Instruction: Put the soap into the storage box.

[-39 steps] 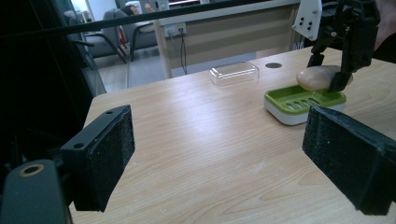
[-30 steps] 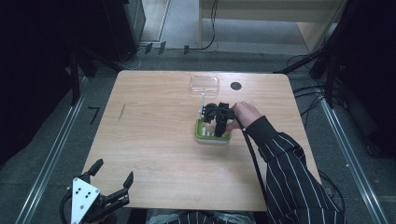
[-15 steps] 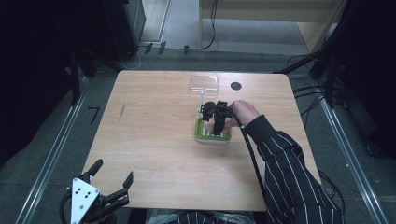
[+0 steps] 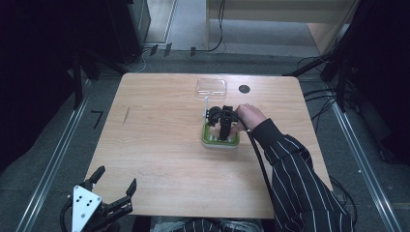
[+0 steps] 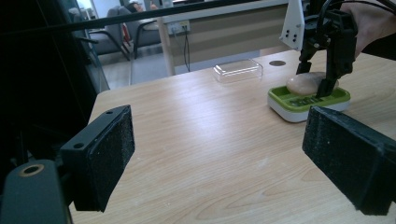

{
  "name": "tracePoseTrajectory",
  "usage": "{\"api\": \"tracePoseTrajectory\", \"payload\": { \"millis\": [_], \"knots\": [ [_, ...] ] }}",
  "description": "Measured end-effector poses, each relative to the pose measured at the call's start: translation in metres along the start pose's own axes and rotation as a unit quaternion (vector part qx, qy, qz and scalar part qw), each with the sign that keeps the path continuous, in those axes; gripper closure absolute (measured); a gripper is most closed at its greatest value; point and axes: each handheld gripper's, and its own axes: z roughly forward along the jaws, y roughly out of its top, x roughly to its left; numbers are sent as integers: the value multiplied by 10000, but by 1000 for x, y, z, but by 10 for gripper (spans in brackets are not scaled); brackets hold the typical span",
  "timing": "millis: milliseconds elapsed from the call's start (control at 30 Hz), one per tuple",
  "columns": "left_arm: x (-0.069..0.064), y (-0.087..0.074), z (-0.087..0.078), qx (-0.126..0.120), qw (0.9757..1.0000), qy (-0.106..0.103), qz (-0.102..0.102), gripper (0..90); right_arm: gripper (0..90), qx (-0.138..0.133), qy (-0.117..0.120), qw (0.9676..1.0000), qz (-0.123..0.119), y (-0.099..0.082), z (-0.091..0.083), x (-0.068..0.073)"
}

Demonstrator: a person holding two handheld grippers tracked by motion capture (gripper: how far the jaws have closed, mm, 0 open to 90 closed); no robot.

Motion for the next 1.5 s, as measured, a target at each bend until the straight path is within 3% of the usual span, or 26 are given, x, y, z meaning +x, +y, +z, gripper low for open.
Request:
{"api": "tracePoseTrajectory", "payload": {
  "millis": [900,1433,1500],
  "knots": [
    [0,-1,-4,11,10000,55,5,96,338,131,95,9996,-211,4,18,-2],
    [0,-1,-2,61,10000,47,7,96,333,75,214,9994,-246,6,20,-2],
    [0,0,-1,82,10000,30,25,96,330,-38,193,9996,-224,6,18,-2]
  ]
}}
